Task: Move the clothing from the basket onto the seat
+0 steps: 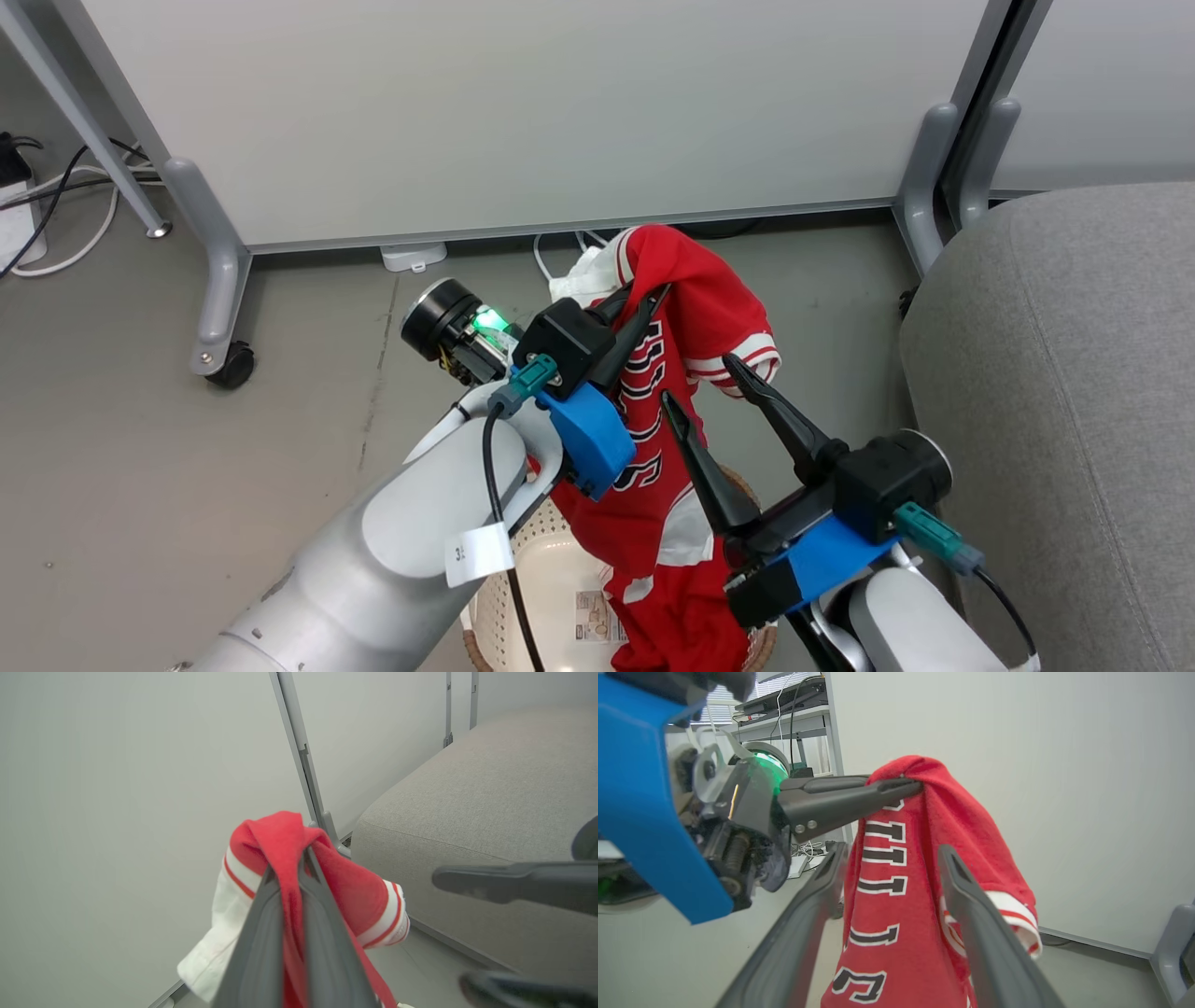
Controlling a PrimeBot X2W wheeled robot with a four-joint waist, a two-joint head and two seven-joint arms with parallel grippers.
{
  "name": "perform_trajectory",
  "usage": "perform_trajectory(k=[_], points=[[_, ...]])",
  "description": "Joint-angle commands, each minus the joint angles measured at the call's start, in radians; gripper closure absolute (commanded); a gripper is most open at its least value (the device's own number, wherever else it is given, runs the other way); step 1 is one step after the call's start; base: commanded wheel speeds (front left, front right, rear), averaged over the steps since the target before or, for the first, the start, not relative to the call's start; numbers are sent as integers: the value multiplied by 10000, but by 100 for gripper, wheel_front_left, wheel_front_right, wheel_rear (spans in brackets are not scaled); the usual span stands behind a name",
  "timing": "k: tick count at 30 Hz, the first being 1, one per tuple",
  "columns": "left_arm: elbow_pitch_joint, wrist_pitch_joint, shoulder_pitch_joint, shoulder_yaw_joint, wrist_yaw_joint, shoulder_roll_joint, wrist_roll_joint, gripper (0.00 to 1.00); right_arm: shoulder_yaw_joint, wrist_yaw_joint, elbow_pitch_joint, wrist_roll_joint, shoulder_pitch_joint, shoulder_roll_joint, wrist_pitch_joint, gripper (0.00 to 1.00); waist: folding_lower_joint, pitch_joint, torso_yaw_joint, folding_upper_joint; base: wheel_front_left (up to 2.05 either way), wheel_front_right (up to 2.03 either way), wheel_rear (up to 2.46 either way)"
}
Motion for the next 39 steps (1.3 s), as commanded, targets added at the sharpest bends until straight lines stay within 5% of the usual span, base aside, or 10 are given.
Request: perform_trajectory(k=[1,27,28,29,30,39], points=[[-25,-39,-185,-29,20,-7,-21,100,51,5,109,-4,-243,-43,-38,0,0,55,35,-1,0,0,0],[-320,-67,-704,-207,-100,-485,-68,100,720,5,3436,150,-2987,-39,-38,0,0,706,466,-1,0,0,0],[-321,-66,-703,-205,-105,-484,-70,100,740,5,3543,186,-3038,-39,-38,29,0,705,466,-1,0,0,0],[-321,-67,-700,-204,-108,-488,-71,100,783,5,3644,216,-3089,-39,-38,85,0,703,464,-1,0,0,0],[-326,-67,-699,-198,-113,-493,-70,100,831,5,3722,258,-3140,-39,-38,100,0,701,460,-1,0,0,0],[-358,-70,-649,-95,-123,-453,-6,100,980,5,3795,551,-3295,-39,-38,100,0,682,408,-1,0,0,0]])
